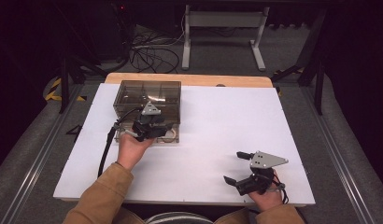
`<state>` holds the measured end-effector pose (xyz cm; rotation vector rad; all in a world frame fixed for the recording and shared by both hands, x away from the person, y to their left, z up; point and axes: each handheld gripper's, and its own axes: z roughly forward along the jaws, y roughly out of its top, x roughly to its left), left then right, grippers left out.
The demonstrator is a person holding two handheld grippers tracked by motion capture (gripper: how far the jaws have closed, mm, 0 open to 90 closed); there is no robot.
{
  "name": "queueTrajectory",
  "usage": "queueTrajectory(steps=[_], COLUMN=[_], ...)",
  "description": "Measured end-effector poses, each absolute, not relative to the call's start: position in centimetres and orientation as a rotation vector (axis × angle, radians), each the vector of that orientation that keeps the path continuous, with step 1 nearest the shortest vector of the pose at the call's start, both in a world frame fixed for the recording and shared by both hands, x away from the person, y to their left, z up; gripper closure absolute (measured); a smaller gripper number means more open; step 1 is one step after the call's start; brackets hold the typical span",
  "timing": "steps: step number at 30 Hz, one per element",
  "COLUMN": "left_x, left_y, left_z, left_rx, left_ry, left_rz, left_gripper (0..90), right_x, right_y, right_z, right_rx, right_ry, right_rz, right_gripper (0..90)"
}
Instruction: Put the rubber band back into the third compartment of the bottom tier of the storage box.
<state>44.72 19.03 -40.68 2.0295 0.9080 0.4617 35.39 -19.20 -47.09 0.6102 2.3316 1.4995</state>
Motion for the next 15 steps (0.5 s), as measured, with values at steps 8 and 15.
queueTrajectory(steps=[8, 15], left_x=[44.08, 43.71], left_y=[19.14, 19.22], left_z=[-39.89, -39.66], left_rx=[2.013, 2.013], left_ry=[0.892, 0.869], left_rz=[0.466, 0.472], left_gripper=[53.5, 52.7], right_x=[35.44, 35.42], right_y=[-19.19, -19.21], right_z=[-47.09, -47.07], right_rx=[0.606, 0.604], right_ry=[2.333, 2.329], right_rz=[1.501, 1.505], right_gripper=[0.4, 0.4])
